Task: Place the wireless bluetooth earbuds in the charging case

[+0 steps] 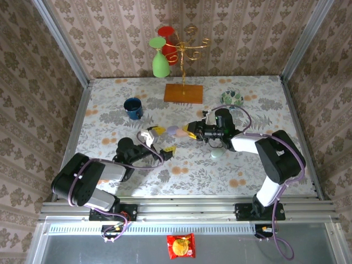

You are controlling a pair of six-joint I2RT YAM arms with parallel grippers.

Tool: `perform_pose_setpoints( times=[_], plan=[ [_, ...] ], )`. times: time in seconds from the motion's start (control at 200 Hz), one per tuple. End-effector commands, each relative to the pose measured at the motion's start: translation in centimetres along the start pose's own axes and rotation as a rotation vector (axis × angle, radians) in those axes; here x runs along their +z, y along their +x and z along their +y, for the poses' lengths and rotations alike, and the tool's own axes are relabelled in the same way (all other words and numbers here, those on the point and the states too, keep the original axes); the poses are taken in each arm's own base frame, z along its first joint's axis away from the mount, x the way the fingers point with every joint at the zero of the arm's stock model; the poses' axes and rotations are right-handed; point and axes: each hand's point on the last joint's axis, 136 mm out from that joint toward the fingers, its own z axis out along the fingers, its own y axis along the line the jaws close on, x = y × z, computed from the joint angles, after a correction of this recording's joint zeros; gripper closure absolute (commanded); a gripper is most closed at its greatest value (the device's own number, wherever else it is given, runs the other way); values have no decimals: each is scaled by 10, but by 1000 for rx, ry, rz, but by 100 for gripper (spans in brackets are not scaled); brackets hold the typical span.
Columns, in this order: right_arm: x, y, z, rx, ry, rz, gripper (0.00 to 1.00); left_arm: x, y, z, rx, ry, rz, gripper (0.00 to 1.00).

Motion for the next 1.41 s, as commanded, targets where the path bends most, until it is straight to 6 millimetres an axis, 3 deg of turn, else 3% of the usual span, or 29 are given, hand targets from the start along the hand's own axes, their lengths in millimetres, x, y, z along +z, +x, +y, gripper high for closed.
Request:
perform_pose_setpoints(
  times=[0.0,0.265,0.45,0.61,0.725,0.87,0.91,1.125,1.255,1.4],
  plan=[
    [4,-6,-30,-100,146,5,80,-6,12,-5,35,12,33,0],
    [16,-13,-67,-109,245,18,79,-11,41,-11,-8,7,97,0],
    [17,-15,-90,-119,336,17,76,-10,44,-12,-9,11,104,0],
    [11,-18,-88,-169,363,-2,56,-11,37,-7,-50,-6,85,0],
    [-3,-26,-77,-235,411,-49,38,-17,24,13,-50,-119,51,0],
    [-37,-43,-51,-388,517,-143,21,-28,9,39,-27,-262,59,0],
    [-50,-49,-40,-451,545,-183,17,-36,4,54,-6,-336,71,0],
    [-139,-85,-1,-780,809,-496,9,-78,-22,101,106,-687,150,0],
    [-188,-103,-2,-902,994,-647,3,-103,-28,125,187,-853,225,0],
    [-221,-123,-36,-943,1107,-746,0,-130,0,160,155,-970,311,0]
  ],
)
